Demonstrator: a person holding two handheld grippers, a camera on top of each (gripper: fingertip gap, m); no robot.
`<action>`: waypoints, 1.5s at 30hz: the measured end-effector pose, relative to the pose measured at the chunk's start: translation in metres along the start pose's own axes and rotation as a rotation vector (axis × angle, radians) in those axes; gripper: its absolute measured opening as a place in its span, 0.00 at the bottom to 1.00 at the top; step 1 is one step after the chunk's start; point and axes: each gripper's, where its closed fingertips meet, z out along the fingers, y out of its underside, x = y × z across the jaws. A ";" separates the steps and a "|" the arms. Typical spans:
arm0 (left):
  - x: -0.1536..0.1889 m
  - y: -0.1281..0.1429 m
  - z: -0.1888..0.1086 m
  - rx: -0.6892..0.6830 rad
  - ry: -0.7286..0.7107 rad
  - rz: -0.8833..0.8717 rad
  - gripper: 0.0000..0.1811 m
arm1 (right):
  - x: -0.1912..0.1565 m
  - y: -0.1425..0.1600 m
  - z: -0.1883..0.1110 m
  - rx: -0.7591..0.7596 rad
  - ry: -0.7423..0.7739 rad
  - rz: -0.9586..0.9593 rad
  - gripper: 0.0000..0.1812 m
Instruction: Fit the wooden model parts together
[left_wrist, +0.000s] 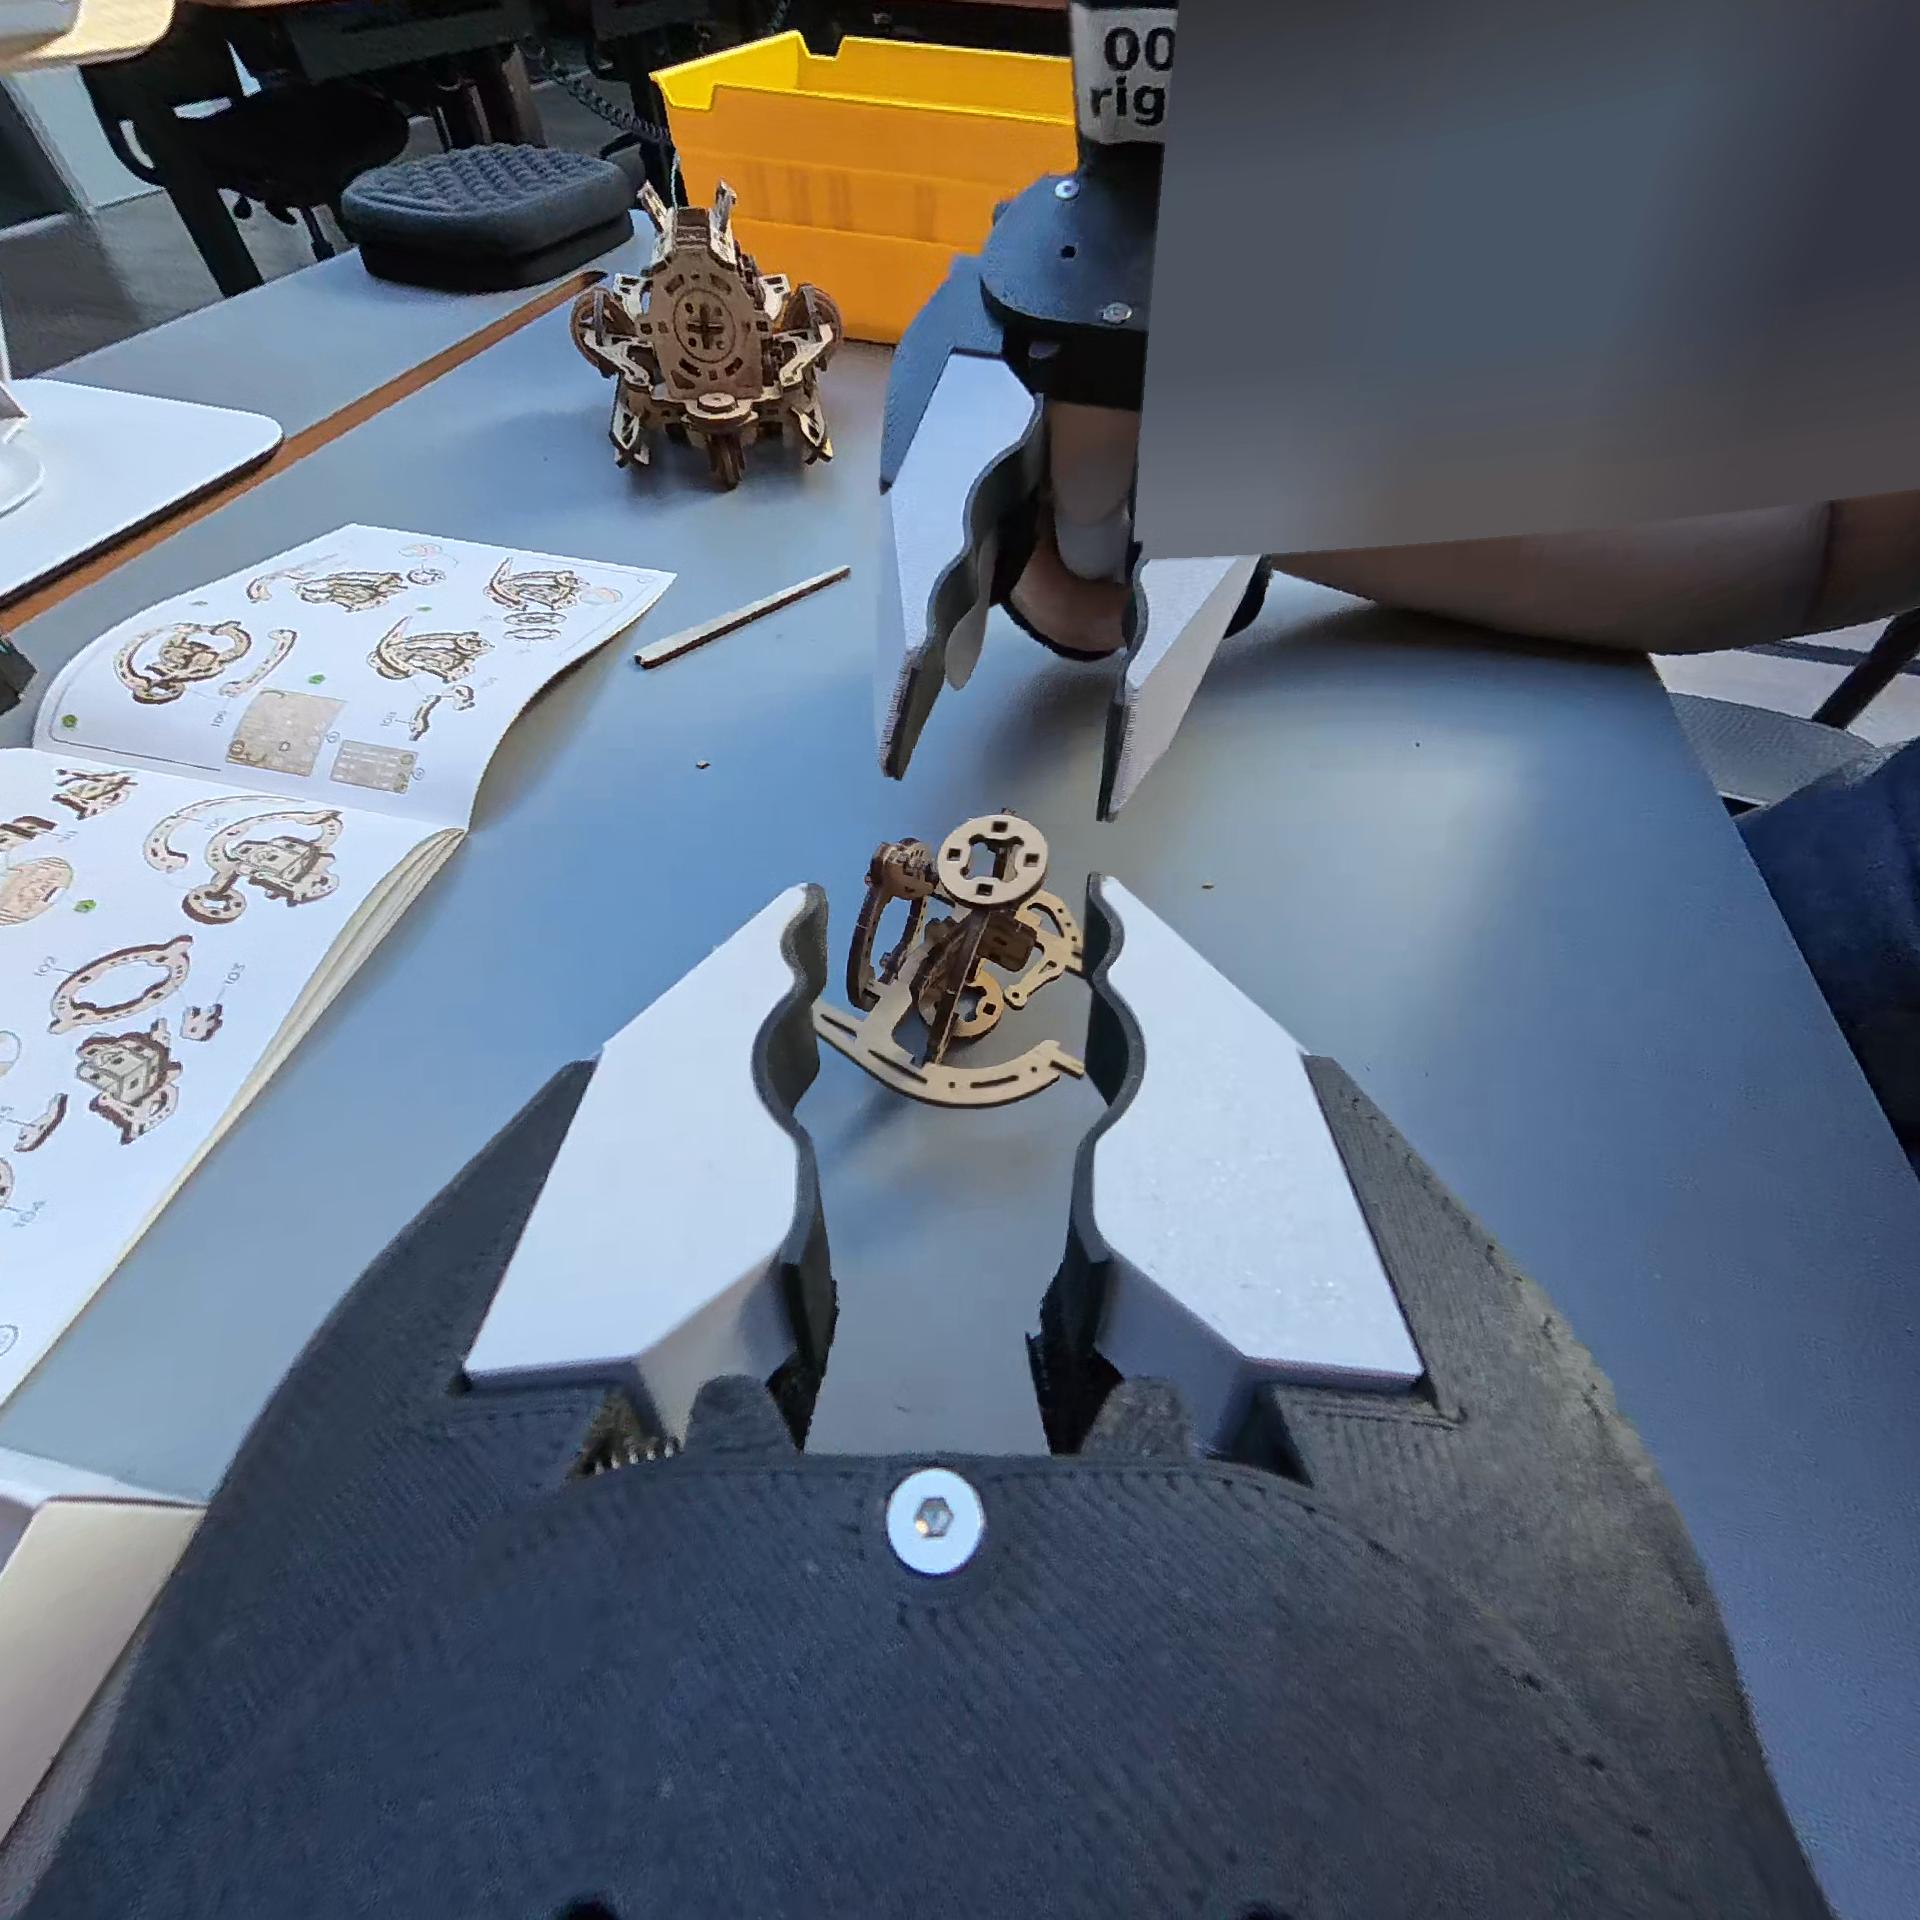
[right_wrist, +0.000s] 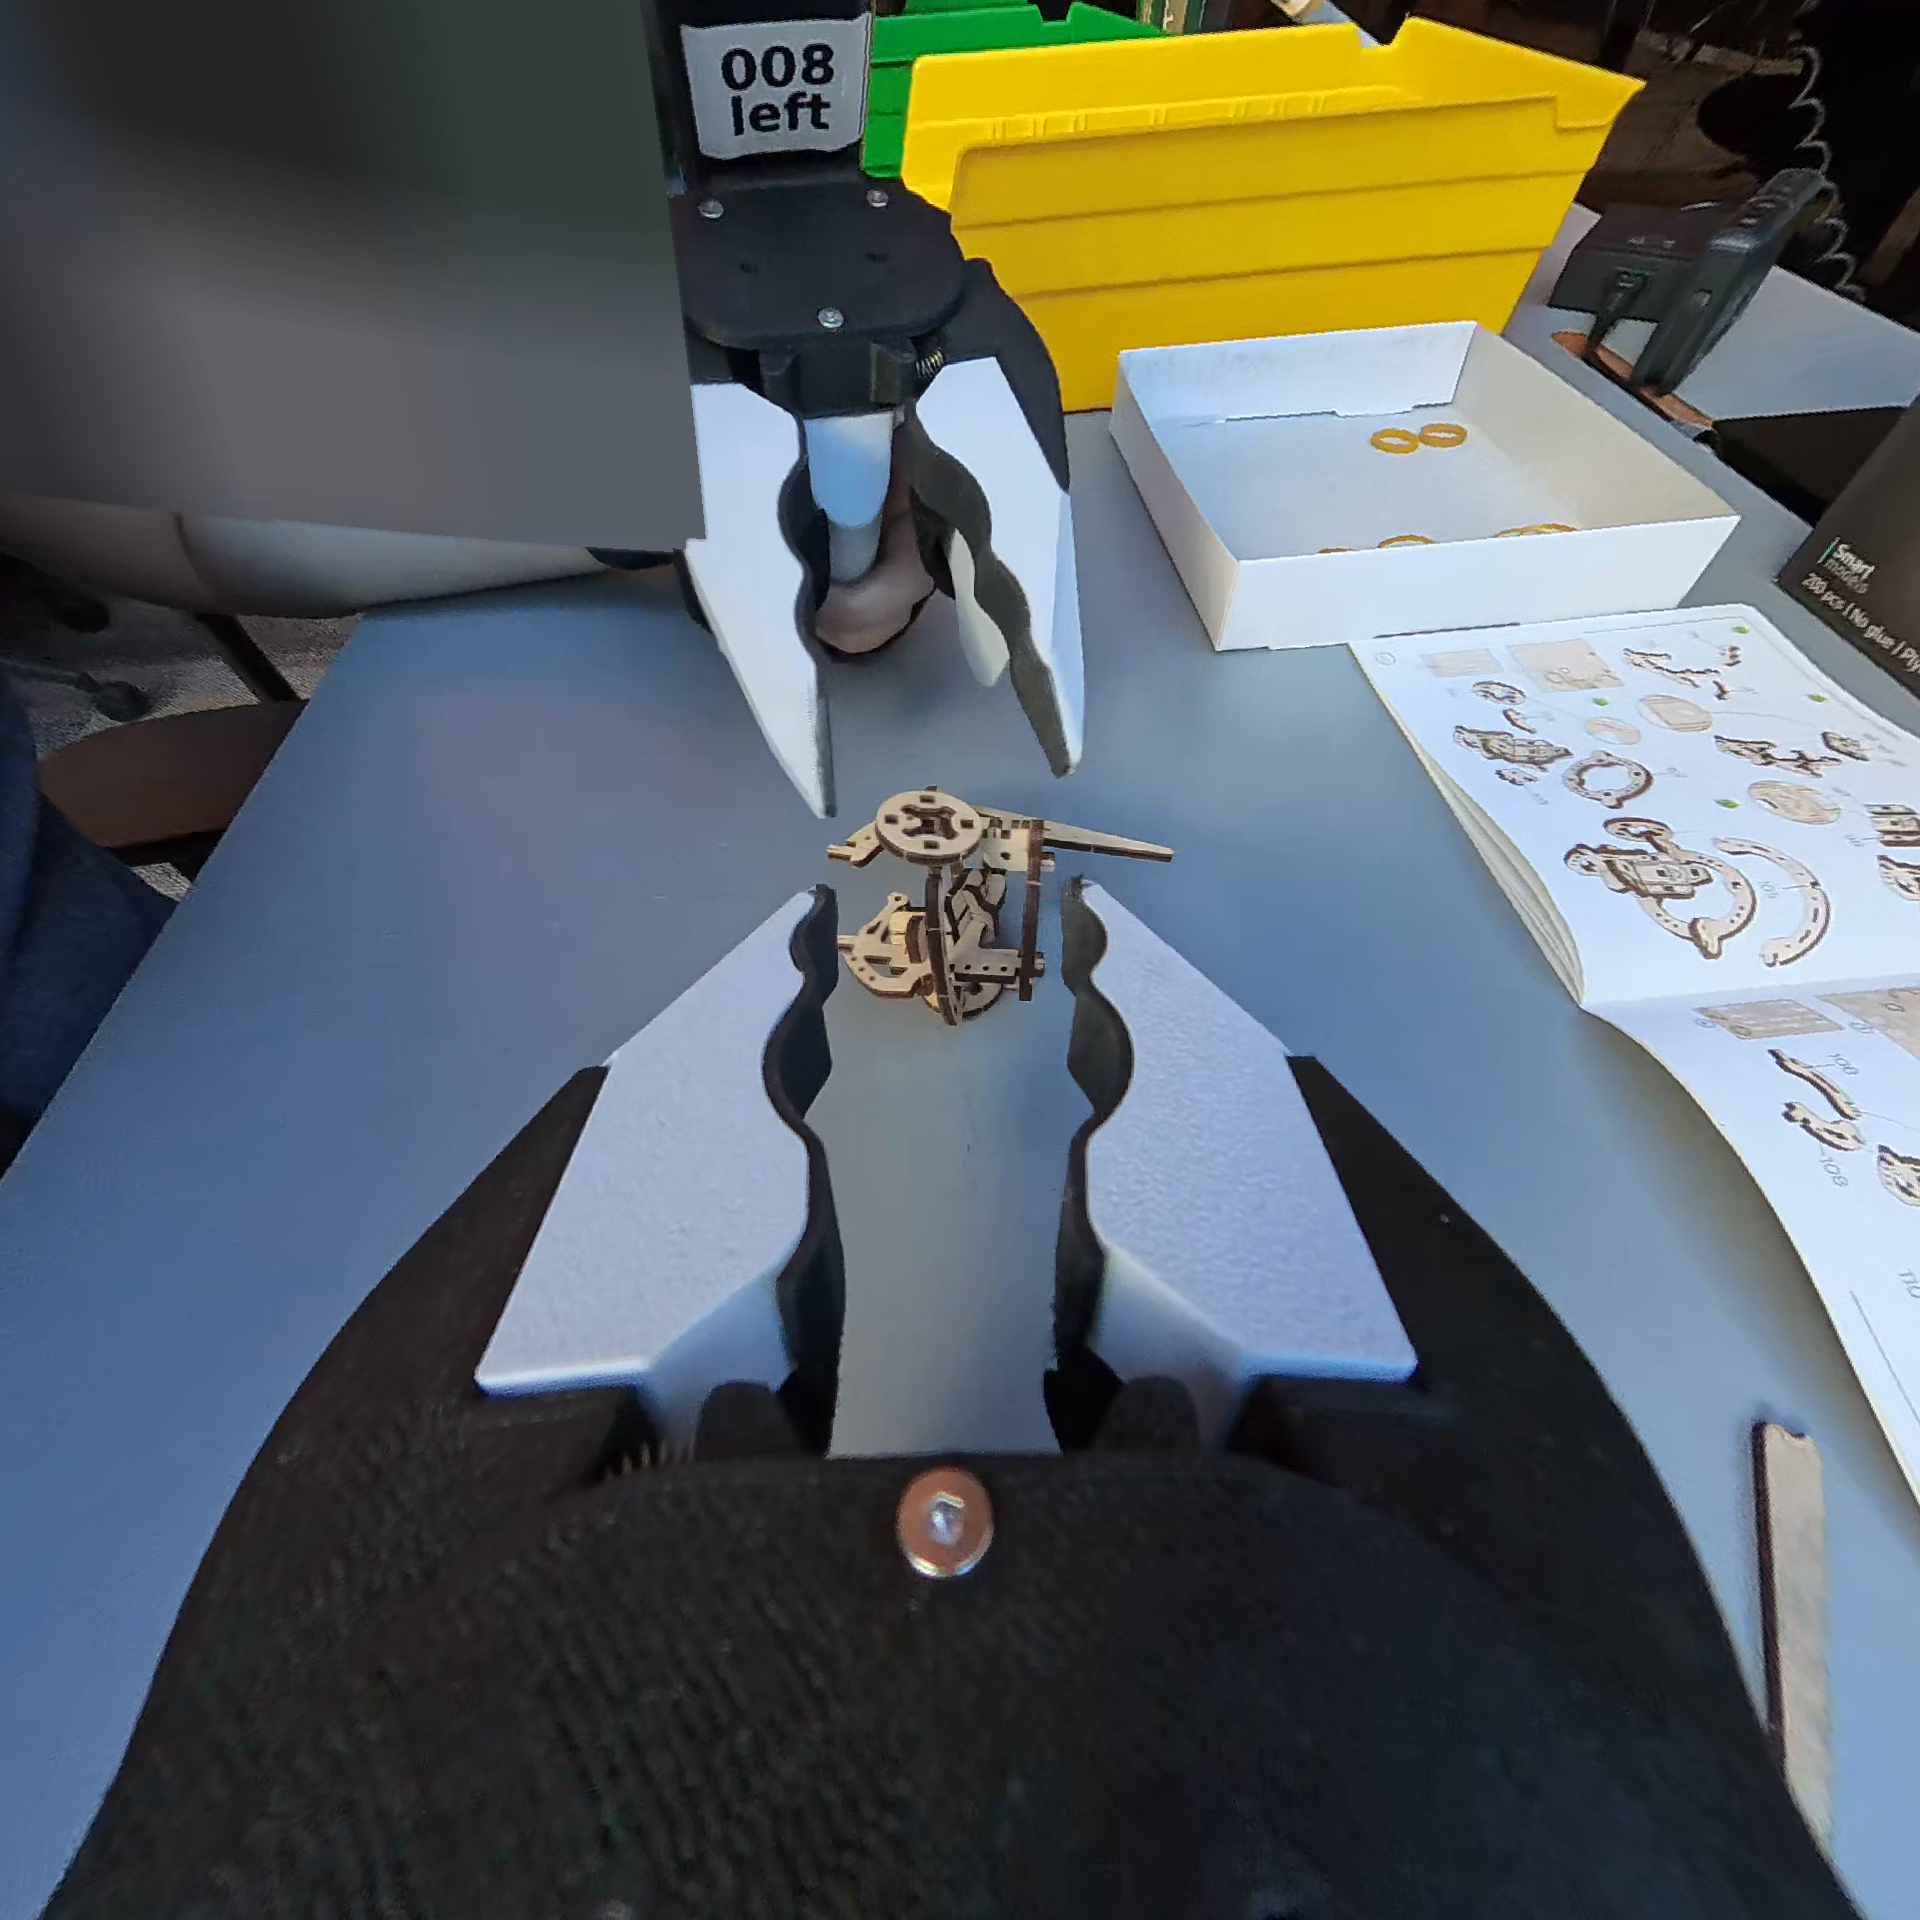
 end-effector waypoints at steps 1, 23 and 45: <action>0.000 0.000 0.001 -0.002 -0.001 -0.004 0.27 | 0.002 0.001 0.000 0.002 -0.003 0.003 0.23; 0.001 -0.004 0.008 0.005 0.046 -0.017 0.26 | 0.005 0.009 0.004 -0.043 -0.002 0.035 0.17; 0.000 -0.003 0.006 0.004 0.082 -0.030 0.27 | 0.004 0.005 0.005 -0.039 -0.006 0.055 0.15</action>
